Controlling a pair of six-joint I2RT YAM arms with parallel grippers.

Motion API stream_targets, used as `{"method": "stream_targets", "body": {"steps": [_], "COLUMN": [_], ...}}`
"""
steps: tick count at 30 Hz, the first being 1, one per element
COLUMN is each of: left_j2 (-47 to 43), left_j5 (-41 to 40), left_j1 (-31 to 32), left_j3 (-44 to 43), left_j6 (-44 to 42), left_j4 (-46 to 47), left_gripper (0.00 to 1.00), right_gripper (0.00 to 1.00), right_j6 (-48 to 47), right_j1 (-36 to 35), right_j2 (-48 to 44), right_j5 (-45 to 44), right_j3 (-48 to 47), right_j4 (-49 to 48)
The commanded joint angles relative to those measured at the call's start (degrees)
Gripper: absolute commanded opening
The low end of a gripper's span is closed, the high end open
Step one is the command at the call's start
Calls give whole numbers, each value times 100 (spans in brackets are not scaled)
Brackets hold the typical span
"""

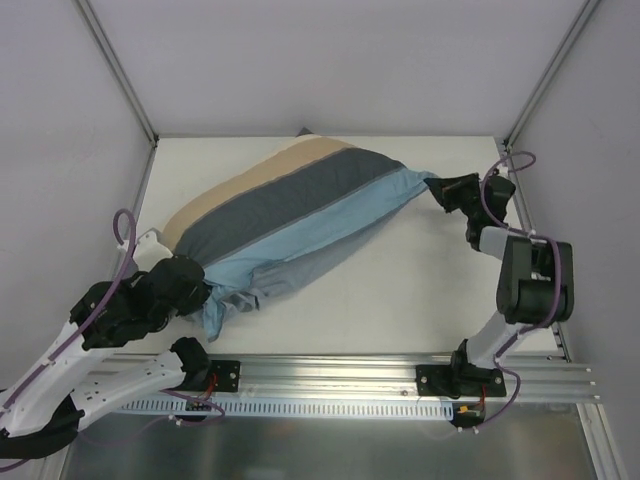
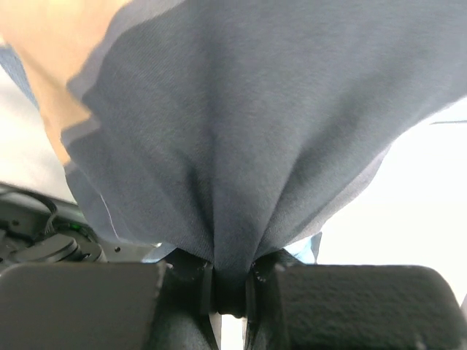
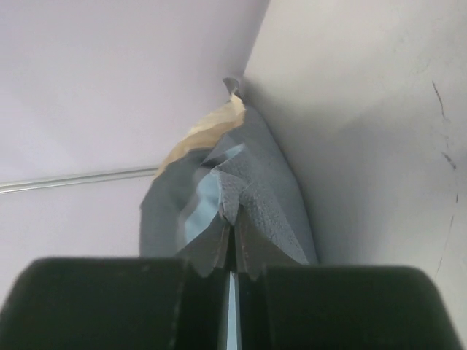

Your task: Remove the pillowcase from the pillow

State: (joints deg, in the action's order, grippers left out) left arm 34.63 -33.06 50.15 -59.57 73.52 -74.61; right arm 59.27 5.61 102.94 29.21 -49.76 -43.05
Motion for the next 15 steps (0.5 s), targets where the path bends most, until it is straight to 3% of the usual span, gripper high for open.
{"method": "stream_targets", "body": {"steps": [1, 3, 5, 7, 11, 15], "left_j2": [437, 701, 1053, 1351, 1634, 1556], "left_j5": [-622, -737, -842, -1070, -1265, -1098], "left_j1": [-40, -49, -49, -49, -49, -49], "left_j3": [-818, -1413, -1863, -2566, -3970, -4659], "left_j6": [-678, -1108, -1435, -1901, -2542, -2825], "left_j4": [113, 61, 43, 43, 60, 139], "left_gripper": [0, 0, 0, 0, 0, 0], "right_gripper": [1, 1, 1, 1, 1, 1], "right_j6": [-441, -1044, -1608, -2190, -2647, -3367], "right_j1": [256, 344, 432, 555, 801, 837], "right_j2": [-1691, -2424, -3409, -4128, -4912, -5502], "right_j5": [6, -178, -389, -609, -609, -1126], "right_j3": [237, 125, -462, -1102, -2139, -3327], "right_j4": [365, 1671, 3309, 4334, 5620, 6982]}}
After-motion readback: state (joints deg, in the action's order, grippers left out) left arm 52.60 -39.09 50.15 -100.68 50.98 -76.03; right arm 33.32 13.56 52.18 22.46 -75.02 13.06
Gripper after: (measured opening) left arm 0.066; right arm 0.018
